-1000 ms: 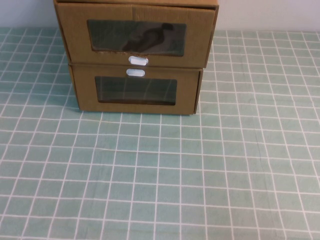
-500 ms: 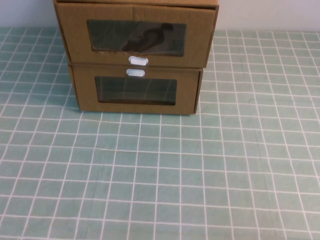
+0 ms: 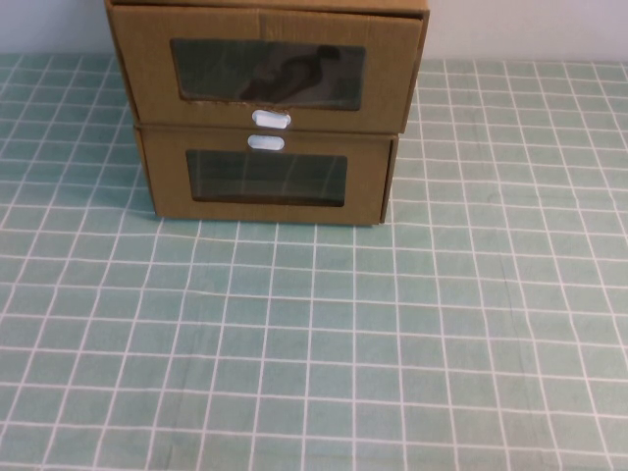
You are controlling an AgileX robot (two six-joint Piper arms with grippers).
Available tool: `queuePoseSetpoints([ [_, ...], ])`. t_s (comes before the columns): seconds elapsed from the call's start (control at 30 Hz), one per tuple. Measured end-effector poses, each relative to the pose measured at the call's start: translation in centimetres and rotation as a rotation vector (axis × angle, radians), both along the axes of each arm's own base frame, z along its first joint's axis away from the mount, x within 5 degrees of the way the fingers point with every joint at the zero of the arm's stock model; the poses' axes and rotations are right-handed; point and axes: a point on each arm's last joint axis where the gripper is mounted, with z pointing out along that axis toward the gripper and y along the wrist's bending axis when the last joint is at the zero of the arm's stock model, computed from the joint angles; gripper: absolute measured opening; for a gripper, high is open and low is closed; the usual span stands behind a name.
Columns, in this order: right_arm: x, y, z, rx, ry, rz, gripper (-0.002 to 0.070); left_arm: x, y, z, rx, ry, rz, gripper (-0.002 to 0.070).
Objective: Close the shoe box
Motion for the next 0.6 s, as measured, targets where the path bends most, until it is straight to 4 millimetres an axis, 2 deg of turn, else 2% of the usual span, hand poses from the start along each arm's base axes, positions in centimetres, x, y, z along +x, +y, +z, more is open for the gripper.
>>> queuePoseSetpoints([
  [0.6,0.01,0.00,-0.05,-0.001,0.001,0.000,-0.0014,0.00,0.08,-0.03,-0.011,0.005,0.014,-0.0005],
])
